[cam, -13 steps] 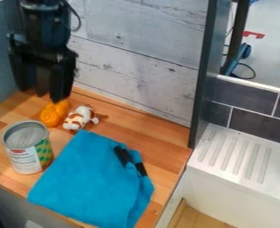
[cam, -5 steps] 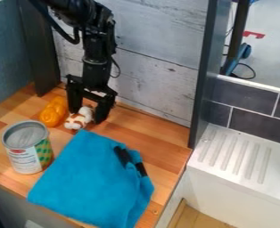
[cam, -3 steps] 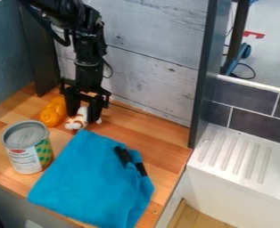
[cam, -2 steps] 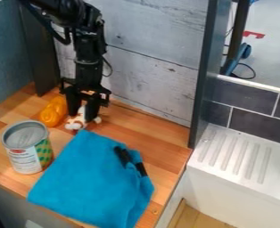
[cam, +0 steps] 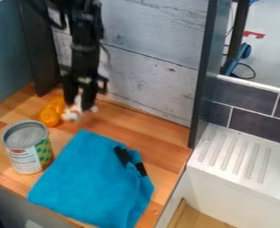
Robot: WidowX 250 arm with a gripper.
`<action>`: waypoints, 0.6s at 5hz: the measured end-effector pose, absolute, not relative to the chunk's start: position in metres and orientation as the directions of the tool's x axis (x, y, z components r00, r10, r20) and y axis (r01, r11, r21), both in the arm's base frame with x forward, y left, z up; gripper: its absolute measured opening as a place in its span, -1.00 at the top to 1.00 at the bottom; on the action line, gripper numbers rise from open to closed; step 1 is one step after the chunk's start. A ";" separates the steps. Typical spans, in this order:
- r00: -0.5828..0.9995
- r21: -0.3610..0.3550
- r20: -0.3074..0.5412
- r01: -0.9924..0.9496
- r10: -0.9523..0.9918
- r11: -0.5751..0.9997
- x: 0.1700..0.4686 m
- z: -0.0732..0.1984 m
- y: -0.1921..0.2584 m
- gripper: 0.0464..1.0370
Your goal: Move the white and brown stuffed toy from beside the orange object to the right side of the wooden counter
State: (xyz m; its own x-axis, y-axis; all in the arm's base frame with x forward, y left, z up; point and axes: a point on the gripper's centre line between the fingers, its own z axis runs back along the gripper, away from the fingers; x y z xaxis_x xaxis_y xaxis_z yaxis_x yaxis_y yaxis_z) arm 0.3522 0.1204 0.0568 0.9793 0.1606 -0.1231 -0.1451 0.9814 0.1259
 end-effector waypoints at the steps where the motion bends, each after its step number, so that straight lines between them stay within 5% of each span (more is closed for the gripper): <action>1: 0.994 0.192 0.017 -0.108 0.107 0.975 0.356 0.093 0.103 0.13; 2: 1.000 0.173 0.020 -0.018 0.014 0.985 0.360 0.099 0.066 0.13; 3: 0.998 0.079 -0.018 0.053 -0.052 0.995 0.362 0.099 0.039 0.13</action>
